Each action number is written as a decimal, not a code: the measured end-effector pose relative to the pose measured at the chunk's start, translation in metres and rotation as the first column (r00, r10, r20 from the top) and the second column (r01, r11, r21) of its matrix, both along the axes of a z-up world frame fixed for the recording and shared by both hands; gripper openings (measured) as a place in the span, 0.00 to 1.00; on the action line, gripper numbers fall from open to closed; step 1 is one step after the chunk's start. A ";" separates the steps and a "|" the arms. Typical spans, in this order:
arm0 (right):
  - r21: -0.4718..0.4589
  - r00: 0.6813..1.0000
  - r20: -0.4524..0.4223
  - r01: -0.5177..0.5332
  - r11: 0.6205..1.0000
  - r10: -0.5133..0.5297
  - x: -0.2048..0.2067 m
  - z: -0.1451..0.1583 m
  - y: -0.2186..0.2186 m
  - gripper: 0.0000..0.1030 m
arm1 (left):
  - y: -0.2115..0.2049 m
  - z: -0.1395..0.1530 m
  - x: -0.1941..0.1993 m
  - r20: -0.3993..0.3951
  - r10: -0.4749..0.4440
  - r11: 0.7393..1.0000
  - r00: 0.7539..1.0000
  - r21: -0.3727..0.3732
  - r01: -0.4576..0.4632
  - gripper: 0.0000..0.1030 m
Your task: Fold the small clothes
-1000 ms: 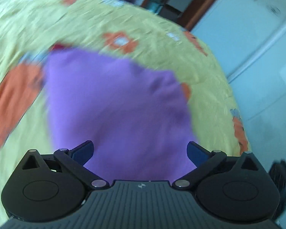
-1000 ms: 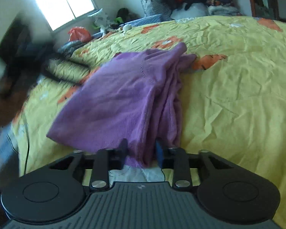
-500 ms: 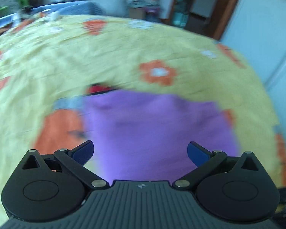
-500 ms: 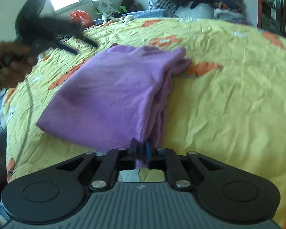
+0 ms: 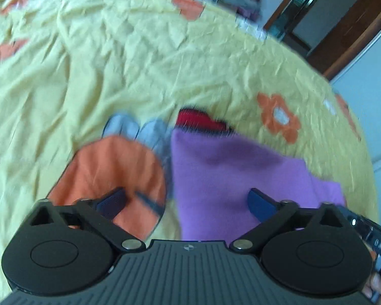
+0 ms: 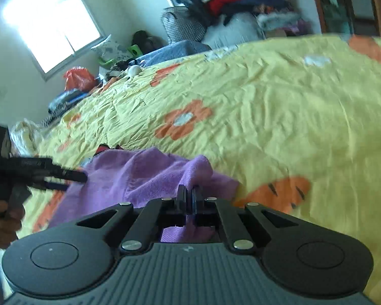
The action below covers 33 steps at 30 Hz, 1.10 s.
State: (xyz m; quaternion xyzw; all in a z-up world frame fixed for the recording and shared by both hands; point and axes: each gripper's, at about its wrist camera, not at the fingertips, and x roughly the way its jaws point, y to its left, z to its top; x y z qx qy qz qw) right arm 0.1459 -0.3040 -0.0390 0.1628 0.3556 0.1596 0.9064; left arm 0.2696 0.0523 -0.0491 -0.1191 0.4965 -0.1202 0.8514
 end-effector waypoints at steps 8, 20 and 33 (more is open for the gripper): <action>-0.230 0.999 0.040 0.023 0.973 -0.014 0.020 0.008 0.022 0.09 | -0.019 0.012 0.001 0.091 -0.039 0.972 0.995 0.233 0.016 0.08; 0.090 0.987 -0.056 -0.145 0.985 0.150 -0.084 -0.013 -0.003 0.96 | 0.004 0.017 -0.123 -0.022 0.016 1.000 1.000 -0.025 -0.016 0.99; 0.015 0.989 0.023 -0.149 0.989 0.149 -0.115 -0.015 0.038 0.68 | -0.036 -0.005 -0.158 0.036 -0.016 0.992 0.999 0.125 0.012 0.98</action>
